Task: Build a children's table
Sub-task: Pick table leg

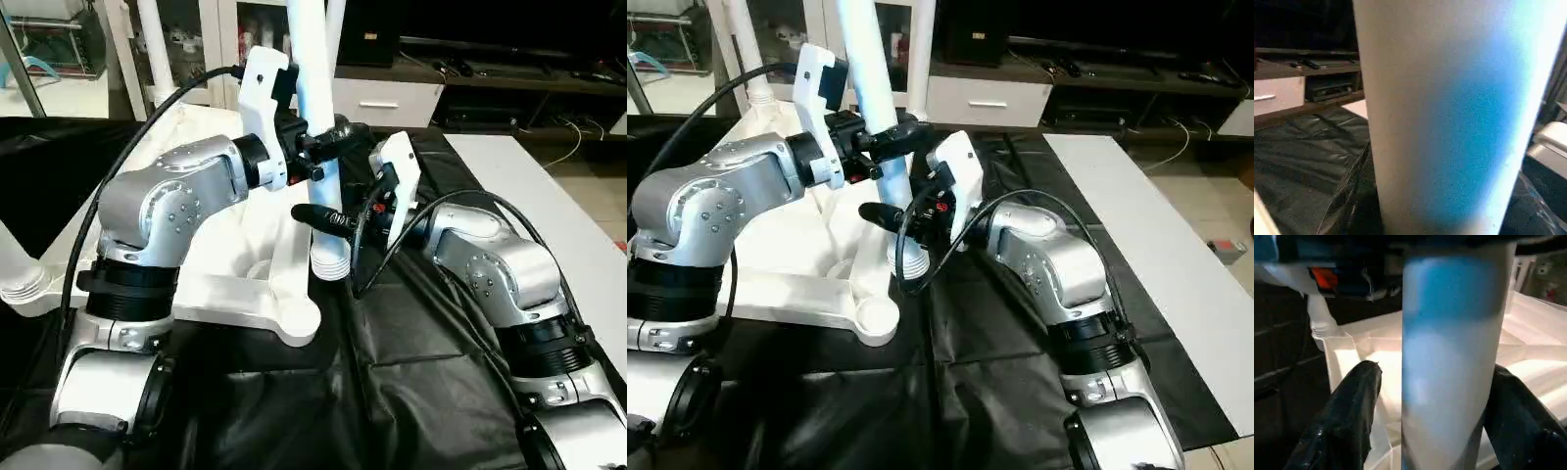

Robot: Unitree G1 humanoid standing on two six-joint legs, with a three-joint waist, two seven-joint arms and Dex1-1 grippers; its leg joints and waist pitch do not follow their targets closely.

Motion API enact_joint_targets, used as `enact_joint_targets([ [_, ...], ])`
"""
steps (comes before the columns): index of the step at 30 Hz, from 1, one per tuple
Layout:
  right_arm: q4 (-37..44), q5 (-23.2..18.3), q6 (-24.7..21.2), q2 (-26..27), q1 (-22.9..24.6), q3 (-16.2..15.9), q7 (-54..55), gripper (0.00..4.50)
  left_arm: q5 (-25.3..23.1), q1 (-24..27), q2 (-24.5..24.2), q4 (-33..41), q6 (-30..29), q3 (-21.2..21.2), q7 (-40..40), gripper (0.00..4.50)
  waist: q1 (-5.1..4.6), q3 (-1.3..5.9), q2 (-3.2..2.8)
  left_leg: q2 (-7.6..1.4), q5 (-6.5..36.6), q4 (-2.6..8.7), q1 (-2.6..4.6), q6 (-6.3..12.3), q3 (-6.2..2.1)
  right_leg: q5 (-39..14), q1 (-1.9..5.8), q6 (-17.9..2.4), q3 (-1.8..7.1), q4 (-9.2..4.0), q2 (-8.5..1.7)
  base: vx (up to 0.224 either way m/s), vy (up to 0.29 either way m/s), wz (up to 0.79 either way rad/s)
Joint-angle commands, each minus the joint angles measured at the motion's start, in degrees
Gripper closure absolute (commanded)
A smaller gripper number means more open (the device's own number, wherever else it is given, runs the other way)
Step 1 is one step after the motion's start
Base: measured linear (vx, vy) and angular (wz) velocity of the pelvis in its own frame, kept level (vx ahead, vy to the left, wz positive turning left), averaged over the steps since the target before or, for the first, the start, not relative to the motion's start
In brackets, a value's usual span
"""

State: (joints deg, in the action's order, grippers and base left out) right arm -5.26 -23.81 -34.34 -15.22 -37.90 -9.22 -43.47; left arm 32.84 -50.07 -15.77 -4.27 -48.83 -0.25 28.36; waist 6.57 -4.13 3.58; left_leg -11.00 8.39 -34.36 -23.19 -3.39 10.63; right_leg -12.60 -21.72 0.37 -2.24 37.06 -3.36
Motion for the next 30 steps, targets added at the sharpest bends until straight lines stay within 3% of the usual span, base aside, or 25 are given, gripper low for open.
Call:
enact_joint_targets([
  [1,-0.5,1.49,-0.84,0.23,-0.25,-0.69,1.94,1.42,-1.39,-1.6,-0.25,-0.24,0.25,0.13,-1.4,2.7,0.0,4.58,-1.3,-2.19,12.78,4.15,2.39,-5.2,-1.15,-5.9,1.59,-9.88,2.17,-4.48,-4.35,0.0,0.0,0.0],
  [9,-1.54,4.04,-1.79,1.39,0.05,-1.82,4.87,1.42,-1.94,-1.31,-0.23,0.54,0.31,-0.66,-0.37,2.71,-0.03,4.49,-1.32,-2.2,13.85,4.26,2.46,-5.66,-1.16,-7.17,1.43,-9.54,2.22,-4.59,-4.38,0.0,0.0,0.0],
  [21,-4.32,4.64,-1.27,3.14,-1.37,-1.1,6.29,1.42,-1.05,-0.12,-0.45,3.73,-1.11,-2.35,2.39,2.71,-0.14,4.5,-1.26,-2.16,13.82,4.25,2.42,-5.74,-1.1,-6.86,1.42,-9.53,2.25,-4.54,-4.41,0.0,0.0,0.0],
  [30,-4.73,4.14,-1.25,3.36,-1.7,-1.04,5.49,2.2,-1.68,0.28,-0.94,4.07,-0.61,-2.87,3.89,2.71,-0.16,4.45,-1.31,-2.21,14.08,4.39,2.4,-5.94,-1.17,-7.37,1.42,-9.09,2.25,-4.59,-4.38,0.0,0.0,0.0],
])
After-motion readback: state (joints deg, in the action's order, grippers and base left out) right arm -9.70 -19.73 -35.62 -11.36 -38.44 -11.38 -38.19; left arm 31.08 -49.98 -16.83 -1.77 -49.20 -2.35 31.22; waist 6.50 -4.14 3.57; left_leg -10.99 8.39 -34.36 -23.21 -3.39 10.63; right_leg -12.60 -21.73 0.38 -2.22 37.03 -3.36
